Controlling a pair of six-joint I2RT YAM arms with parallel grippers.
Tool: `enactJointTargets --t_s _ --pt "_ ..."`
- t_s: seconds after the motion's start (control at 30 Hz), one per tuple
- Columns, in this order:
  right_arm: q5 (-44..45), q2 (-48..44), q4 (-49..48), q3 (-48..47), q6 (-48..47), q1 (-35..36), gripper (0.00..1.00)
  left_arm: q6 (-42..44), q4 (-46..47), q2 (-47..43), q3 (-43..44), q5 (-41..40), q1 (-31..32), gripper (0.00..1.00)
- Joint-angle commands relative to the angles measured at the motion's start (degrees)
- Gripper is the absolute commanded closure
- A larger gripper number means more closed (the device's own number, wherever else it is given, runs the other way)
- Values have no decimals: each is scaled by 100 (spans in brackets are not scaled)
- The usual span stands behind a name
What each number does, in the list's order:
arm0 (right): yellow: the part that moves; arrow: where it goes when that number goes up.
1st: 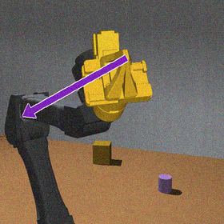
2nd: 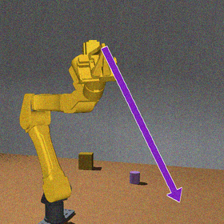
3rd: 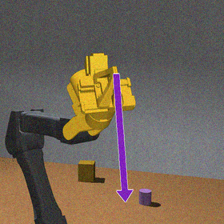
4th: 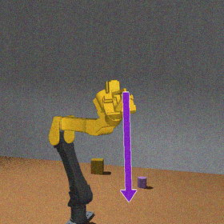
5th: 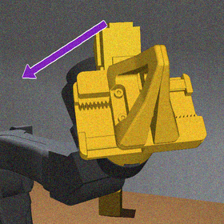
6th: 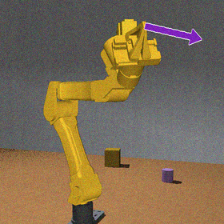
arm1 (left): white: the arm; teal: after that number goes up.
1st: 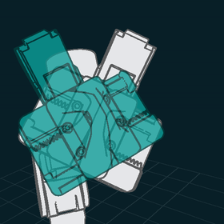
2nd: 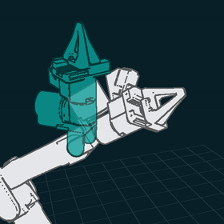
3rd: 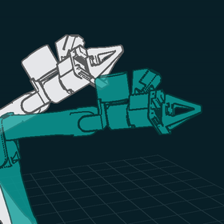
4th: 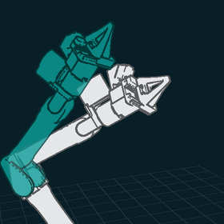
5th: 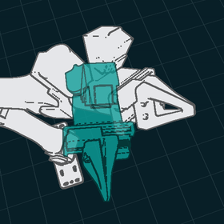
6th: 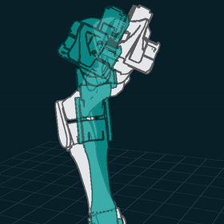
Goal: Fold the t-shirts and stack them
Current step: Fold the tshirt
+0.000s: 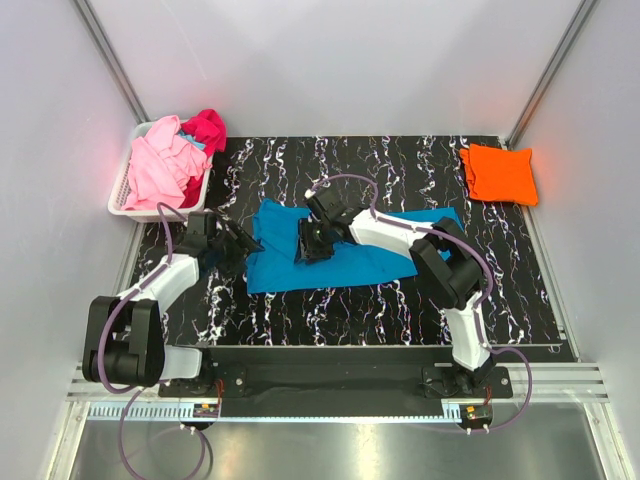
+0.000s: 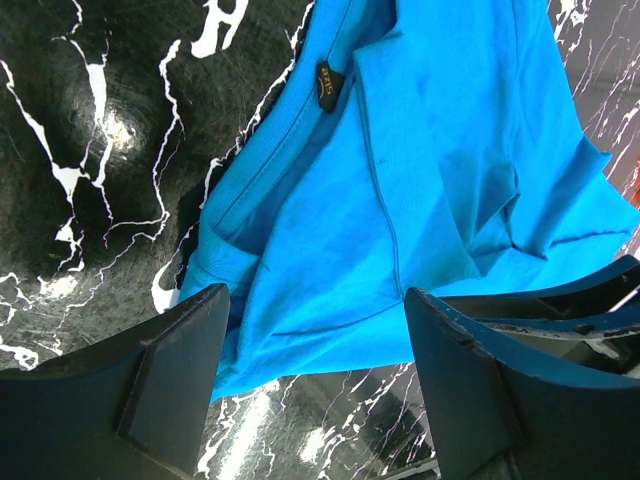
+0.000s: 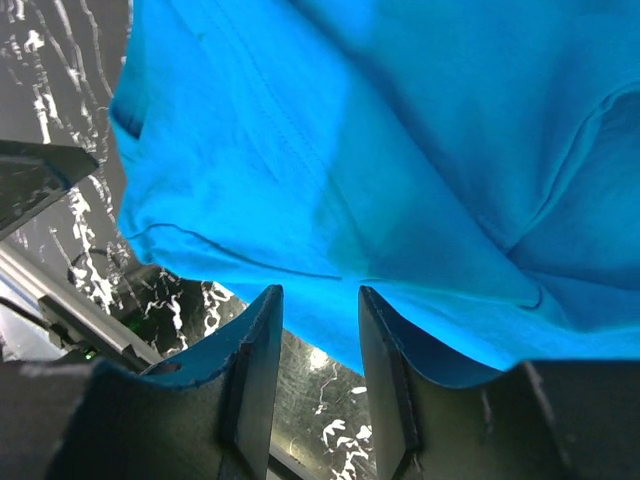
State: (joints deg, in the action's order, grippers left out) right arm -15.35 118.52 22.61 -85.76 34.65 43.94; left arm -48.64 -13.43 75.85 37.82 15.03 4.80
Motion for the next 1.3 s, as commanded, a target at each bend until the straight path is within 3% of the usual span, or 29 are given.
enactJointTargets --t_s 0.0,0.4,0.67,0.87,1.03,1.27 --pt "191 136 33 -46 50 71 57 109 183 -27 -47 123 -40 24" --pt "243 382 59 -152 94 62 57 136 165 8 -56 132 -75 24" --pt "314 383 85 -266 85 71 78 171 192 17 -91 141 -84 24" --pt "472 251 226 -372 24 71 82 197 200 26 -161 150 -84 24" --pt "604 163 332 -538 -55 71 100 197 201 -18 -205 158 -93 24" --pt "849 303 472 -951 -196 71 100 197 201 -53 -188 202 -93 24"
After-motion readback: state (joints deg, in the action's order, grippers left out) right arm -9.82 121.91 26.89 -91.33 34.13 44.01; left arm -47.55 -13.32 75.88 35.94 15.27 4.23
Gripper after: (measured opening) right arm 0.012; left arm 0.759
